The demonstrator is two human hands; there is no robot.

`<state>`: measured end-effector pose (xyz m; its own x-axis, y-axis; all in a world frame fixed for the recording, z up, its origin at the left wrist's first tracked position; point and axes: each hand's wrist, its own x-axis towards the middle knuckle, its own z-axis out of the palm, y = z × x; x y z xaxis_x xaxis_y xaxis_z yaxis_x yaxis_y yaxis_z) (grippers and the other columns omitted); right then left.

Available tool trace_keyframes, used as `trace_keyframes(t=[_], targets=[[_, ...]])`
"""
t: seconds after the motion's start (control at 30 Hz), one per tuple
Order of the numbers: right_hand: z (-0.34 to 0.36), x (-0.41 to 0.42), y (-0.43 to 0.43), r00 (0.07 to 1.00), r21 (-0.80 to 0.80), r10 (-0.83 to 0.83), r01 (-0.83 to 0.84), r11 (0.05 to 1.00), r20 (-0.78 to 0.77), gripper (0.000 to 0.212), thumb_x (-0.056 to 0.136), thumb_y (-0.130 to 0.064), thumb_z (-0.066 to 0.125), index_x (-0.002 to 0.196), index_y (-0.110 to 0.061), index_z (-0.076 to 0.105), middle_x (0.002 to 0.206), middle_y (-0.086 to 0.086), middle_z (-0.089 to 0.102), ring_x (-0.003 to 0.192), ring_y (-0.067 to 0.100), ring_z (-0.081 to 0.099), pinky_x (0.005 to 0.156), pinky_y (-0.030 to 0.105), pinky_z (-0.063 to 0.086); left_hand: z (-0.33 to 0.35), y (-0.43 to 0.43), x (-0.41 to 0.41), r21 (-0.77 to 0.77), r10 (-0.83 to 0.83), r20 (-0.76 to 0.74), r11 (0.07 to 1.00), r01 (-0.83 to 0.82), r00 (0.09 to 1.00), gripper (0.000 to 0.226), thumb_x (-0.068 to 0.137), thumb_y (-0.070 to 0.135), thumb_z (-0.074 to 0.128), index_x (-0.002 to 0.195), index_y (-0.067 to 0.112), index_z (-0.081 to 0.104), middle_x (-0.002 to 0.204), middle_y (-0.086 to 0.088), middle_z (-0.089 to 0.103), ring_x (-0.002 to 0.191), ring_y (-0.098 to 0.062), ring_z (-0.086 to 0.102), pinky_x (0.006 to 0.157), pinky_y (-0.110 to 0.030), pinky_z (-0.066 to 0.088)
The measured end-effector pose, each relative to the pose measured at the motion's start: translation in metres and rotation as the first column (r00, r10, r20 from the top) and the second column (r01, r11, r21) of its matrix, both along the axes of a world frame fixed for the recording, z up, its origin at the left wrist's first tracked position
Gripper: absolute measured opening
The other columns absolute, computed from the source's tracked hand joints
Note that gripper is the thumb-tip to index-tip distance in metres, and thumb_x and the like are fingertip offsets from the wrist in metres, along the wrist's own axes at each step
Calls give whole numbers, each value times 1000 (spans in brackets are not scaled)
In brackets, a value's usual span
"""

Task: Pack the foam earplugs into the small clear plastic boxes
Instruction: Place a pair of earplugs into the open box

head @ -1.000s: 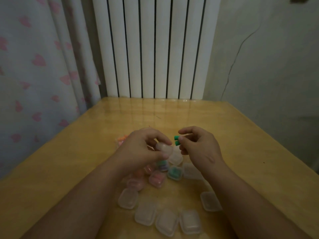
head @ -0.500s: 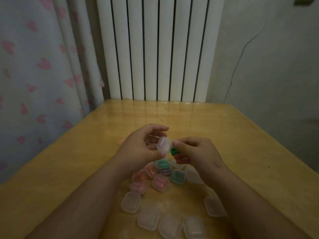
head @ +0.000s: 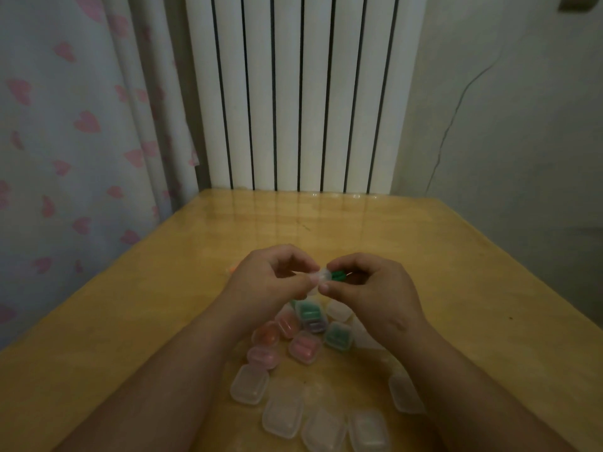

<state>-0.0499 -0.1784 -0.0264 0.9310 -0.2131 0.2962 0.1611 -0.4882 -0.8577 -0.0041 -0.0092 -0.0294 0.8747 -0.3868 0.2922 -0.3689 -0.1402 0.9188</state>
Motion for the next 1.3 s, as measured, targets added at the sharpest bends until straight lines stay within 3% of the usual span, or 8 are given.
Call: trace_keyframes(t=[0.1,0.23,0.4,0.5,0.67,0.9,1.03,1.3], targets=[[1,0,1,999,-16,-33,33,999,21,29,63,-27,89,83,-35,69,77,-13,68,70,-1,62,64,16,49,0,1,1,0,-37,-51,999,37,998,20,71,19,80,87,26,69,90,-3,73,90,-28,71,80,-45,59],[0,0,2,999,4,-41,41,999,16,28,65,-26,88,80,-36,66,75,-13,67,66,-6,59,59,10,44,-1,0,-2,52,-73,-89,996,78,993,38,79,3,74,100,34,65,94,-2,71,81,-11,66,70,-27,54],[-3,2,-2,999,-11,-40,40,999,26,6,82,-28,73,83,-33,70,74,-10,69,69,5,66,68,27,55,3,1,-2,80,52,16,995,-54,998,51,71,-3,78,96,41,70,103,3,59,67,-7,59,61,-23,50],[-4,2,-4,999,33,-38,37,999,27,8,84,-25,67,82,-31,72,71,-8,71,65,7,67,71,38,59,2,1,0,35,59,10,998,-59,998,54,72,-1,80,100,43,69,102,1,61,77,-11,64,68,-27,54],[-4,2,-2,999,63,-32,32,997,10,13,86,-21,64,81,-31,71,71,-4,71,64,9,68,71,39,60,-1,-1,2,-76,34,-12,997,-34,999,31,86,9,72,104,34,69,110,3,68,96,-19,70,91,-43,57],[-1,2,0,988,179,78,-53,982,-136,12,87,-17,65,82,-13,75,67,7,71,56,14,65,61,32,57,0,-2,2,-65,115,41,992,-112,992,38,73,3,81,74,35,60,106,5,70,96,-14,70,79,-32,58],[2,-1,1,968,272,194,-147,951,-156,18,88,-21,67,87,-6,77,77,17,73,59,14,64,60,28,54,-1,-5,0,17,183,151,982,-188,971,33,69,11,85,76,29,59,100,8,70,87,-13,68,70,-27,57],[-1,0,0,978,321,158,-108,941,-133,10,84,-20,72,85,-11,77,66,2,71,58,9,63,58,24,52,-5,-5,-3,89,170,188,978,-189,967,18,76,15,78,80,25,64,92,8,72,83,-1,70,76,-31,61]])
